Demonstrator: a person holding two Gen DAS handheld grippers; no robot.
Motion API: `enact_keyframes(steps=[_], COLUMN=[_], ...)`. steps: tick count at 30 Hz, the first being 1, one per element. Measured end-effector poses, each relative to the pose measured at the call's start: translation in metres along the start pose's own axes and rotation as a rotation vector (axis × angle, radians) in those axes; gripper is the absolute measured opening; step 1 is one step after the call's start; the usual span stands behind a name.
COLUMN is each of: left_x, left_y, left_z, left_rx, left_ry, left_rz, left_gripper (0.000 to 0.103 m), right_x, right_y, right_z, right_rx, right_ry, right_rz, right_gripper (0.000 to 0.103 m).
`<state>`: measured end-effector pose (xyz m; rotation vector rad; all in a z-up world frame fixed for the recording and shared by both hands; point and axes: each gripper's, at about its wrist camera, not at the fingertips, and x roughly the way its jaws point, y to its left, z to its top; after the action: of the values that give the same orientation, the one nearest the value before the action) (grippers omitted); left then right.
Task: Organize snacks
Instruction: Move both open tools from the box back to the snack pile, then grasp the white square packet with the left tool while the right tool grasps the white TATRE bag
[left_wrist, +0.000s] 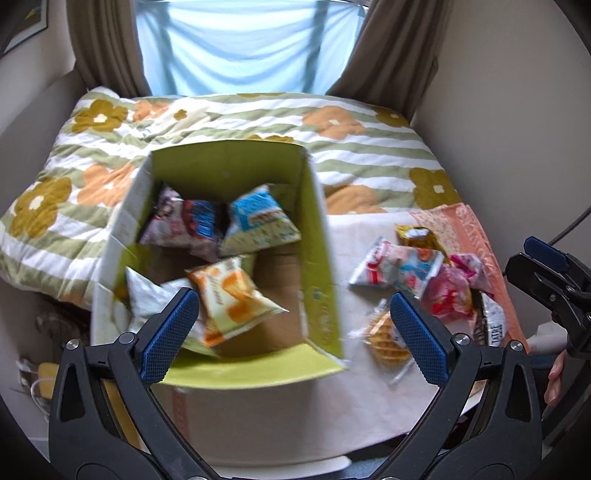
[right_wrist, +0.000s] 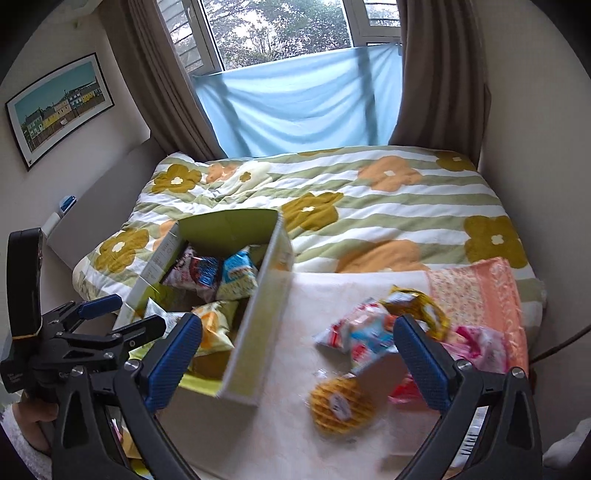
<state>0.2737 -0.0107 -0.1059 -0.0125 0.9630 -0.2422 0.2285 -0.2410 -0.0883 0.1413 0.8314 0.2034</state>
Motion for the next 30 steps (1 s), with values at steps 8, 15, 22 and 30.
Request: enact_keyframes(steps=[8,15,22,30], left_x=[0.003,0.017,0.050,0.104], left_y=[-0.102,-0.168,-0.217,-0.261], left_z=[-0.036,-0.064,-0.085,-0.111], left_rx=[0.039,0.128,0.422,0.800], left_ry=[0.007,0.030,0.067,0.146], left_rz=[-0.036,-0.084,-0.127,-0.232], left_gripper=[0.103,0.103,0.103,0.102], right_x=[-0.050,-0.071,-0.062,-0.035], right_y=[-0.082,-0.138,-0.176,-0.202], right_z=[-0.041,-0.072,-0.094,-0.113], right_rx=[-0.020,-0.016,0.064,0.235], right_ry=[0.046,0.092,0.165,0.203], right_rz=[-0.046,-0.074,-0.080,-0.178], right_gripper=[0.103,0.103,0.103,0.103])
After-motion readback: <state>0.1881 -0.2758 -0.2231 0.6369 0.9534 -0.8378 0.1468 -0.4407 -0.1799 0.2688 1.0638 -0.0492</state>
